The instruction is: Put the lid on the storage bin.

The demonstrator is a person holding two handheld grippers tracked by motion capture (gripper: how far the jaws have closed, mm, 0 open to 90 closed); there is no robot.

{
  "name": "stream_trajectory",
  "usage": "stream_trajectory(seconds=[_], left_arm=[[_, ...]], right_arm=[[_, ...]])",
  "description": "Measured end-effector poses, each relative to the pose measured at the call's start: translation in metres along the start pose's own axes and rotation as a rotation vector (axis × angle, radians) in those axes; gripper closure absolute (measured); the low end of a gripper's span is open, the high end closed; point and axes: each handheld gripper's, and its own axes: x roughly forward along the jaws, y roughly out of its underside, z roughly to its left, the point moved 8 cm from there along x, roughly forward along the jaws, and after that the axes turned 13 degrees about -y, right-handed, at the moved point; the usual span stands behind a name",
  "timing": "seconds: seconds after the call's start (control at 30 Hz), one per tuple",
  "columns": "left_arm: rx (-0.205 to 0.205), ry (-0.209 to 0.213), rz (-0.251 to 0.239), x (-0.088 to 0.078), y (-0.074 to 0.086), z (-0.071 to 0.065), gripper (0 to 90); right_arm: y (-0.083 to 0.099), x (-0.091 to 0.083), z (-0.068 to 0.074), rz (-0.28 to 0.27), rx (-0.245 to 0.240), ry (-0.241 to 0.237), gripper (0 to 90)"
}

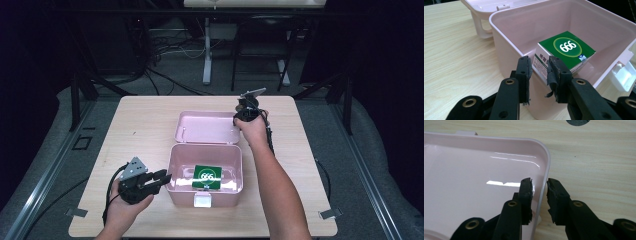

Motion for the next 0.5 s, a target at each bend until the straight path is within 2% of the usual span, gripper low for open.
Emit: stream_trajectory(seconds=[0.13,0.27,0.33,0.43,0.5], left_arm=[[-0.001,-0.003,-0.002,0.0001,0.0001,0.0000,71.3],[-0.001,-0.005,-0.005,0.0005,-0.0001,-0.0003,71.4],[0.000,-0.006,-0.005,0.0005,-0.0001,-0.0003,71.4],[-0.001,-0.007,-0.006,0.0008,-0.0001,-0.0003,71.3],[0.000,-0.008,-0.006,0.0008,-0.0001,-0.0004,71.3]], right_arm=[[0.0001,0.0030,-0.0014,0.006,0.024,-0.001,80.6],[-0.0019,-0.0009,0.0001,-0.008,0.021,0.014,82.7],[-0.0021,-0.0016,0.0010,-0.011,0.014,0.018,83.0],[-0.0040,-0.0044,0.0039,-0.034,-0.029,0.048,84.0],[-0.0043,-0.0052,0.0052,-0.037,-0.034,0.053,84.2]])
